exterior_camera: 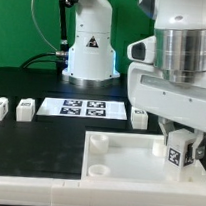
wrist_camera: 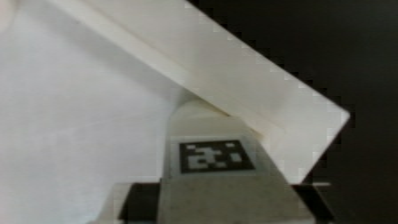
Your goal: Assemble one leg
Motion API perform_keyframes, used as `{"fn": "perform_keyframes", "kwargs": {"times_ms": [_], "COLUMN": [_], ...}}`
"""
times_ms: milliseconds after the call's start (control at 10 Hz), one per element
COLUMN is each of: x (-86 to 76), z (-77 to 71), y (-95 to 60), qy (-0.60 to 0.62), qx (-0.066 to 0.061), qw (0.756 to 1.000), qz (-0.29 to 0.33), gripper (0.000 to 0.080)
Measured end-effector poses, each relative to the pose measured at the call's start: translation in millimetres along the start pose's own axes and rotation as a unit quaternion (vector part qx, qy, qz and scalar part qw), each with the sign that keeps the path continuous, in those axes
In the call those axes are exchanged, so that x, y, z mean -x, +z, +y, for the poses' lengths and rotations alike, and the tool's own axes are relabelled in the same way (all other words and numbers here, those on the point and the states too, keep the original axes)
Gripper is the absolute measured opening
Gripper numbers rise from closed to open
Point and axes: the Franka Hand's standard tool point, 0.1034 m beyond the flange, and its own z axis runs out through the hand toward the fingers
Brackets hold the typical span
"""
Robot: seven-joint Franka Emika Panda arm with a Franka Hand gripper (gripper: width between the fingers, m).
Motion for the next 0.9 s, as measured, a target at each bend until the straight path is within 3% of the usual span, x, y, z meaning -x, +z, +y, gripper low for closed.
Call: {"fn": "perform_keyframes", "kwargs": {"times_ms": [200,500,700,800,900], "x": [0.1,1.5,3.3,0.4,0.9], "z": [0.1,-1.9,-3.2,-1.4,-0.9], "y": [0.8,3.2,3.0,2.5,3.3], "qy": [0.204,0.356,0.387,0.394,0.391], "qx": [-0.009,-0.012,-0.020,-0.018,-0.017], "qw": [0.979,0.934,0.922,0.919,0.920], "qz": [-0.024,-0.035,-0.021,-0.018,-0.018], "gripper": [0.0291,0.0291,0.0292,0.0292,0.0353]}}
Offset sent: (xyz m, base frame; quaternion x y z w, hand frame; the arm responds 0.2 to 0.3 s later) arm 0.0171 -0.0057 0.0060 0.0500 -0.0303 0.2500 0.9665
